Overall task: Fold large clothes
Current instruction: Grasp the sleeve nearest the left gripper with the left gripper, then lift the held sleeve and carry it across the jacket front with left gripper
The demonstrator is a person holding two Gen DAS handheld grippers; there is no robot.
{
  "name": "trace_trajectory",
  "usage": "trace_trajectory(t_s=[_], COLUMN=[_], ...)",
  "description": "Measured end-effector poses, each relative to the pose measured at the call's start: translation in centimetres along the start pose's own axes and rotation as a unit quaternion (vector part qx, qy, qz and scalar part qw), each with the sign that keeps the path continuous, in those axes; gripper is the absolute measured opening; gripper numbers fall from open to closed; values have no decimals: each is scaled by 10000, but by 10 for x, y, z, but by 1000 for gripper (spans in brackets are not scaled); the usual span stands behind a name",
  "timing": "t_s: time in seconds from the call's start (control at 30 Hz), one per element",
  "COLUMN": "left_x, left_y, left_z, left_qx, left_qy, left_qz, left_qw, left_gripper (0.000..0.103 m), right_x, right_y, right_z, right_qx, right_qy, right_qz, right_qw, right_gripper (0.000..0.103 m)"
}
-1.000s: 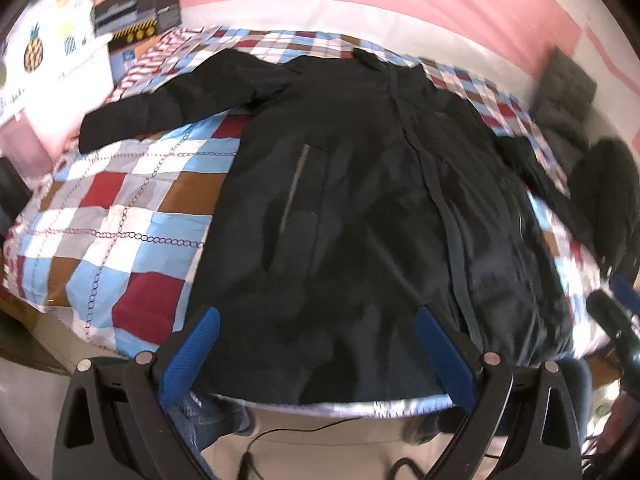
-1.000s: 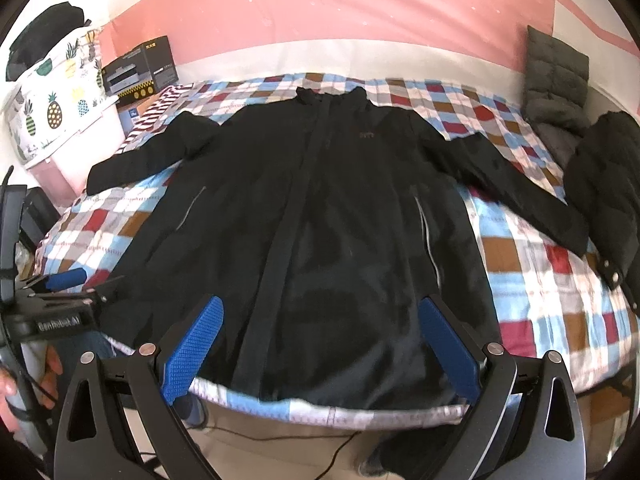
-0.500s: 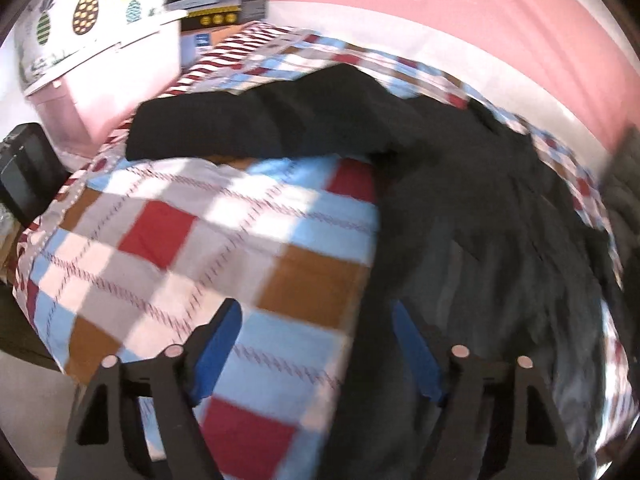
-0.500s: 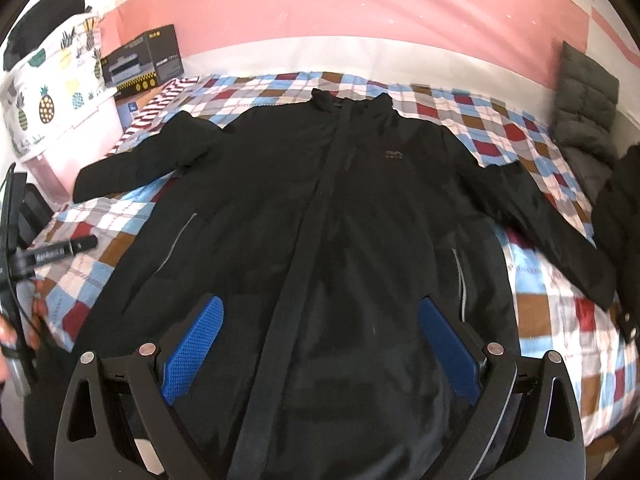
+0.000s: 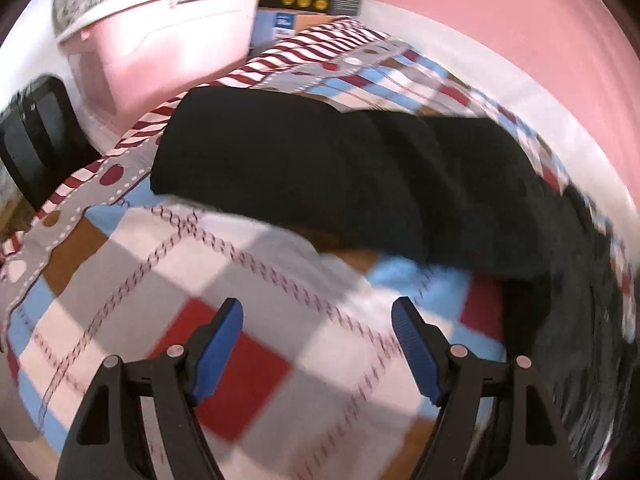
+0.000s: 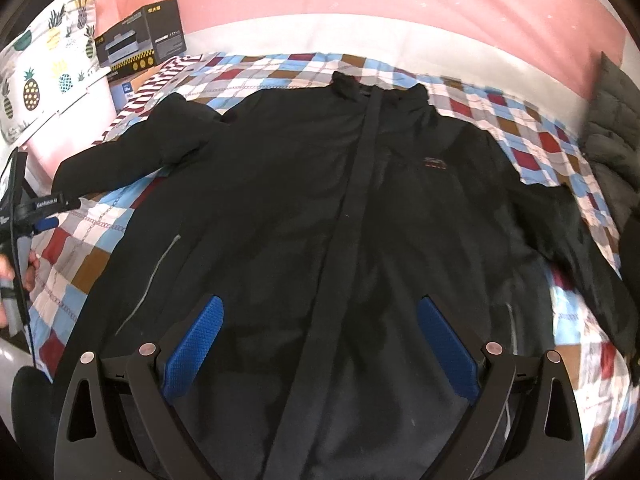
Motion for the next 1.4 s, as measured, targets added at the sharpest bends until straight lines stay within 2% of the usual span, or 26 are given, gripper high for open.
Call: trace_trajectory(t_s=[0.17, 0.27, 0.4, 0.47, 0.53, 0.63, 0.7, 0.8, 0.87, 0.93, 1.03, 1.17, 1.27, 1.4], left_x=[-29, -40, -47, -51, -56, -65, -73, -85, -95, -102, -113, -117, -107, -82], left_y=[-26, -37, -55, -59, -57, -52, -38, -3, 28, 58, 110, 170, 197, 213], left_z=[16, 20, 22, 24, 23, 22, 19, 8, -8, -24, -59, -119, -169, -234], left_qx=[398, 511, 424, 311, 102, -4, -45, 98, 270, 436, 774, 1252, 1591, 2014], left_qy=[705, 975, 1200, 1285, 1086, 943, 795, 575, 375, 166, -204, -757, -1123, -1540], left_qz=[90, 51, 163, 116, 37, 2, -157, -492, -763, -1012, -1412, -1814, -1891, -1780], left_qw=[9967, 9939, 9917, 9912, 9940, 9955, 9967, 9971, 9960, 9938, 9867, 9725, 9624, 9508], left_gripper=[78, 77, 73, 65, 42, 19, 15, 11, 11, 11, 11, 11, 11, 11], right_x=[-11, -16, -16, -16, -16, -16, -16, -14, -12, -9, -5, -2, -1, 4], right_y=[-21, -31, -40, -40, -38, -32, -29, -24, -22, -20, -15, -5, 4, 12], right_z=[-1, -7, -16, -22, -26, -32, -36, -42, -46, -51, -58, -69, -83, -101], right_qx=[-50, -40, -2, 96, 152, 308, 332, 362, 359, 291, 210, 93, 166, 142], right_qy=[75, 83, 20, -21, -12, 42, 21, -24, -81, -208, -345, -484, -611, -840], right_qz=[131, 168, 216, 200, 154, 97, 67, 48, 63, 89, 59, -23, -134, -198], right_qw=[9999, 9998, 9998, 9998, 9998, 9995, 9994, 9993, 9993, 9993, 9992, 9988, 9979, 9962], right_gripper=[98, 98, 98, 98, 98, 96, 95, 91, 74, 66, 62, 59, 59, 59])
Point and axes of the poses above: each gripper's, at about its wrist camera, not at the fingertips, and y roughly against the way its jaws point, z to its left, x to its underside, the point moved 9 cm from there along -y, roughly the way its jaws point, and after that the axes turned 15 degrees about -x, right-handed, at the moved point
